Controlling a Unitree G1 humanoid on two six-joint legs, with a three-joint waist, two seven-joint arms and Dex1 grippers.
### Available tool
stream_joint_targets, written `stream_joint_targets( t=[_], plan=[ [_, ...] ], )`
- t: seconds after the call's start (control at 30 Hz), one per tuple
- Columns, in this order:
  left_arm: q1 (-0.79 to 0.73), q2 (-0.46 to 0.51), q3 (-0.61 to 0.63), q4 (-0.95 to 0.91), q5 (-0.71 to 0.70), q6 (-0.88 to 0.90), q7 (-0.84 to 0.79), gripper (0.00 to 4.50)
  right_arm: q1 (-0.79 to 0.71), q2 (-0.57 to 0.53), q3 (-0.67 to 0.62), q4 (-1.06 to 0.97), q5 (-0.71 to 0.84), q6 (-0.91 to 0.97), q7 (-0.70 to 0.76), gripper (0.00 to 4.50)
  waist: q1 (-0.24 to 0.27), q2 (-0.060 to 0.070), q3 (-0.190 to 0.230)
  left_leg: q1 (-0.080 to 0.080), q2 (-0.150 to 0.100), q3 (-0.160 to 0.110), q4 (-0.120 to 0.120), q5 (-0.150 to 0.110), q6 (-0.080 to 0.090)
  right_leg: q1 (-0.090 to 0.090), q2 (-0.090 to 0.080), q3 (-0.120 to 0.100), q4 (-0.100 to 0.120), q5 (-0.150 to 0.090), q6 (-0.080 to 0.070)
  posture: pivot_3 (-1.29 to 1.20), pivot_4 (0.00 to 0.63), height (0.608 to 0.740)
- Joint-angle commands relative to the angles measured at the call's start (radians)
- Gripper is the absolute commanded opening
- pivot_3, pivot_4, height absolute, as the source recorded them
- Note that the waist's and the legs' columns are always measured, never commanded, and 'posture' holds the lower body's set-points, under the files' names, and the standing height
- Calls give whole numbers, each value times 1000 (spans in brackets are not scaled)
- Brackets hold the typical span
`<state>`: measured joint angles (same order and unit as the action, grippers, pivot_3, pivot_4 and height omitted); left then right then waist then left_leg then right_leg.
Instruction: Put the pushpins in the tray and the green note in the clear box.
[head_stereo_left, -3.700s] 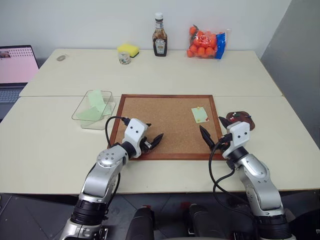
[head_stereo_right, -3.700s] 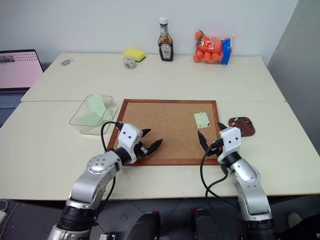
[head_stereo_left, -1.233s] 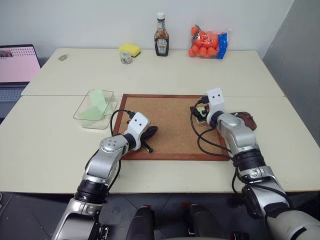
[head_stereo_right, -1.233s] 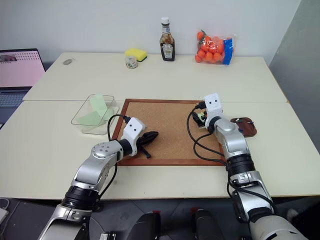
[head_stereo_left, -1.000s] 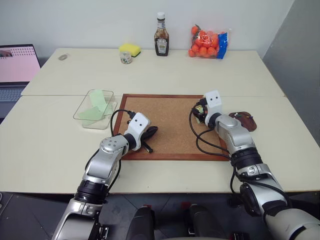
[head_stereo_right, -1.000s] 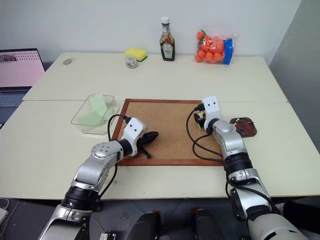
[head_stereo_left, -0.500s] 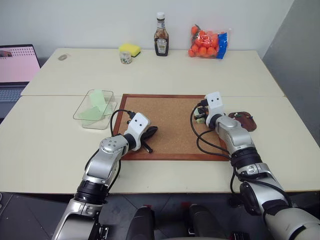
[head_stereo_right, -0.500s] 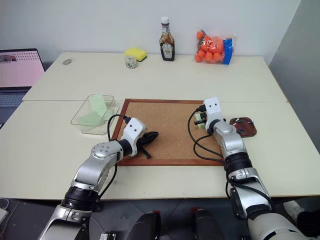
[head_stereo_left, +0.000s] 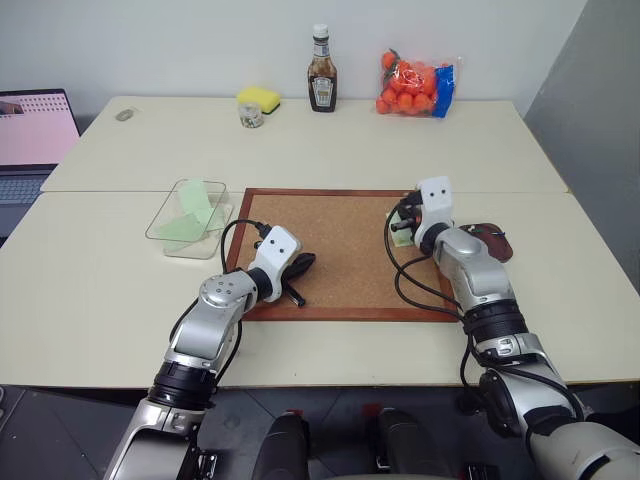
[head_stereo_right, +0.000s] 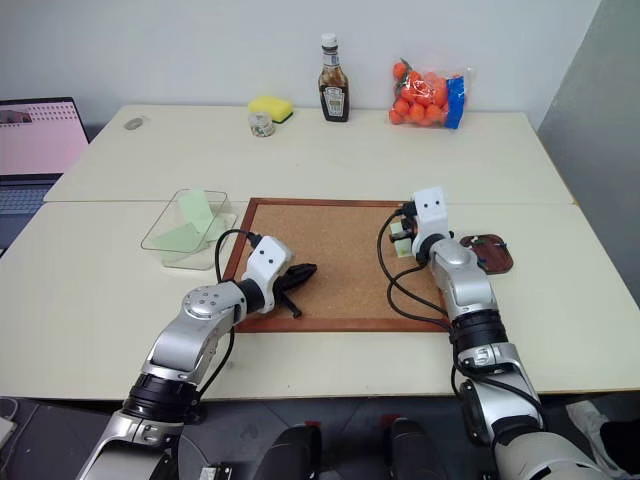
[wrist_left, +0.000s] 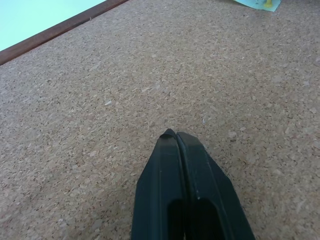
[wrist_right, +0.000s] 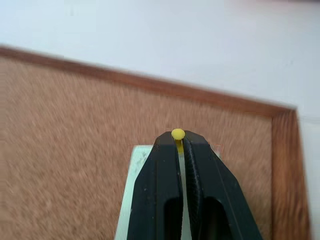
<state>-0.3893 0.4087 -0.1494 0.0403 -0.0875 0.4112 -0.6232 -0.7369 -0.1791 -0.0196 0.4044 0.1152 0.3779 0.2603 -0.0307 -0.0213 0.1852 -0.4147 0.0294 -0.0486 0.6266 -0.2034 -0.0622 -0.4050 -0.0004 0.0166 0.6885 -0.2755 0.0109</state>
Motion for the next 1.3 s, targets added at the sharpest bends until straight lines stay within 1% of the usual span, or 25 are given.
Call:
stream_joint_targets(
  t=[0.03, 0.13, 0.3, 0.47, 0.6, 0.67, 0.77, 1.03, 1.07, 1.13, 1.17, 1.2, 1.27, 1.3],
  plan=[
    [29, -5, -44, 2, 10, 30, -23, 0, 22, 7, -18, -80, 24, 3, 6, 10, 0, 0, 0, 0, 0, 0, 0, 0, 0, 0, 0, 0, 0, 0, 0, 0, 150, 740],
    [26, -5, -45, 4, 10, 32, -23, 0, 31, 8, -16, -104, 29, 11, 7, 10, 1, 0, 0, 0, 0, 0, 0, 0, 0, 0, 0, 0, 0, 0, 0, 0, 150, 740],
    [28, -8, -46, -1, 11, 33, -19, 0, 72, -26, -51, -225, 64, 56, 12, 10, 1, 0, 0, 0, 0, 0, 0, 0, 0, 0, 0, 0, 0, 0, 0, 0, 150, 740],
    [40, -9, -43, -12, 11, 35, -14, 0, 204, -105, -126, -421, 81, 140, -13, 10, 6, 0, 0, -1, -1, 0, 0, 0, 0, 1, -1, 0, -2, 0, 0, 0, 150, 740],
    [42, -9, -43, -12, 11, 34, -17, 0, 300, -178, -170, -517, 69, 208, -20, 10, 4, 1, 0, -1, -1, 0, 0, -1, 1, 1, -1, 0, -3, 0, 1, 0, 150, 740],
    [40, -10, -45, -8, 12, 32, -20, 0, 328, -207, -180, -531, 63, 235, -18, 10, 3, 2, -1, 0, -1, 1, 0, -1, 1, 1, -1, 0, -3, -2, 4, 0, 150, 740],
    [35, -12, -48, -2, 15, 30, -25, 0, 359, -241, -192, -518, 61, 258, -17, 10, 3, 3, -2, 0, -1, 1, 0, -1, 1, 1, -1, 0, -2, -3, 5, 0, 150, 740],
    [29, -14, -49, 5, 19, 28, -35, 0, 352, -266, -206, -448, 57, 275, -34, 10, 3, 3, -2, 0, -1, 1, 0, -1, 1, 1, 0, 0, -3, -3, 5, 0, 150, 740],
    [28, -14, -50, 5, 19, 28, -35, 0, 350, -265, -209, -441, 59, 276, -37, 439, 3, 3, -2, 0, -1, 1, 0, -1, 1, 1, 0, 0, -3, -3, 5, 0, 150, 740],
    [26, -14, -49, 7, 20, 28, -36, 0, 344, -264, -213, -430, 60, 276, -40, 628, 3, 3, -2, 0, -1, 1, 0, -1, 1, 1, -1, 0, -3, -3, 5, 0, 150, 740],
    [26, -14, -49, 7, 20, 28, -36, 0, 343, -264, -214, -426, 60, 276, -41, 791, 3, 3, -2, 0, -1, 1, 0, -1, 1, 1, 0, 0, -3, -3, 5, 0, 150, 740],
    [26, -15, -49, 7, 20, 28, -36, 0, 342, -265, -215, -424, 60, 275, -42, 1034, 3, 3, -2, 0, -1, 1, 0, -1, 1, 1, 0, 0, -3, -3, 5, 0, 150, 740],
    [26, -15, -48, 8, 21, 28, -36, 0, 339, -266, -215, -420, 60, 275, -42, 1343, 4, 3, -2, 0, -1, 2, 0, -1, 1, 1, 0, 0, -3, -3, 5, 0, 150, 740],
    [25, -15, -48, 8, 21, 28, -37, 0, 338, -267, -215, -419, 60, 275, -43, 1613, 4, 3, -2, 0, -1, 2, 0, -1, 1, 1, 0, 0, -3, -3, 5, 0, 150, 740]
  ],
)
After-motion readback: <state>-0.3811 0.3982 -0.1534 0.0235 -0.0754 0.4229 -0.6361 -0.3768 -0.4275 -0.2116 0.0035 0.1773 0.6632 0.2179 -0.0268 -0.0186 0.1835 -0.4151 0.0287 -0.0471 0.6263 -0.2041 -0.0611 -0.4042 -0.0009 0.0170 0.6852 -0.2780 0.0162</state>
